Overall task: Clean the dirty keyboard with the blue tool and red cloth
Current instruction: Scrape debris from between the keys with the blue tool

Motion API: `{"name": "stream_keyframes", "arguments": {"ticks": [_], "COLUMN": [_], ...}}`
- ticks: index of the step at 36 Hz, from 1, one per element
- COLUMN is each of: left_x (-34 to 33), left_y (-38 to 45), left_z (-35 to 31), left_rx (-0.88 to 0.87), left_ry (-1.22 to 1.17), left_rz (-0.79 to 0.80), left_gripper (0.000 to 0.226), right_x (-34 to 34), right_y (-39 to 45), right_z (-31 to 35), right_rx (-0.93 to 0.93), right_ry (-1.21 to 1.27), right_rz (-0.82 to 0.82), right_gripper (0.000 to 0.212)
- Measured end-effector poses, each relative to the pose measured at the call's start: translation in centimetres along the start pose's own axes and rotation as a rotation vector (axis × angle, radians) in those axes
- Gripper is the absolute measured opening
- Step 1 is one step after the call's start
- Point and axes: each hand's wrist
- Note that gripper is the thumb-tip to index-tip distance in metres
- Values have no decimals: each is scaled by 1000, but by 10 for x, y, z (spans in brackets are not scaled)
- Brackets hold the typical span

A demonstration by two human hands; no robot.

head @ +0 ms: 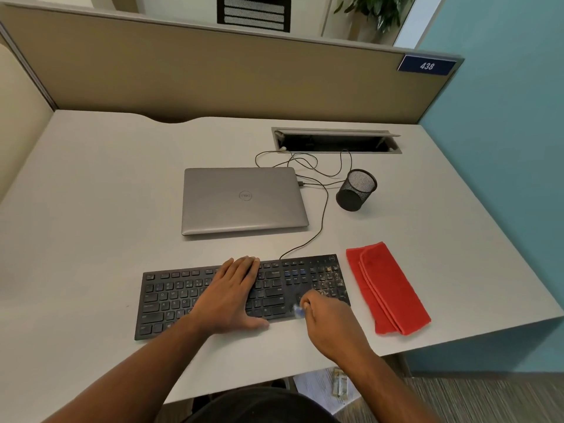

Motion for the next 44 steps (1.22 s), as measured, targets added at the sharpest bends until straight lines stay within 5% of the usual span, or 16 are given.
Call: {"name": "stream_keyframes", "arguments": {"ticks": [7, 15, 19, 23, 44], "left_x": [1, 1, 1, 1, 0], "left_y": [-1, -1, 0, 0, 0], "left_z": [-1, 0, -1, 0, 0], "left_rx": [3, 5, -2, 1, -1], "left_ry": [-2, -3, -2, -5, 2], "left_rz": [3, 21, 11, 9, 4], "left_gripper": [137, 137, 137, 137, 136], "right_x": [2, 1, 7, 12, -4], "right_y": [2, -3, 4, 12, -21], "right_z": [4, 6, 2, -2, -17], "right_rx": [-22, -5, 76, 154, 45], "right_ry": [30, 17, 22, -72, -66], "right_rz": [-108, 61, -48, 50, 19], "right_gripper": [20, 11, 23, 29, 15]}}
Point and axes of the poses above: each hand's wrist, its own y-axis towards the middle knuckle, its own x-axis out of the back of the hand, z = x × y, and after that the axes turned 13 degrees about x, right-handed
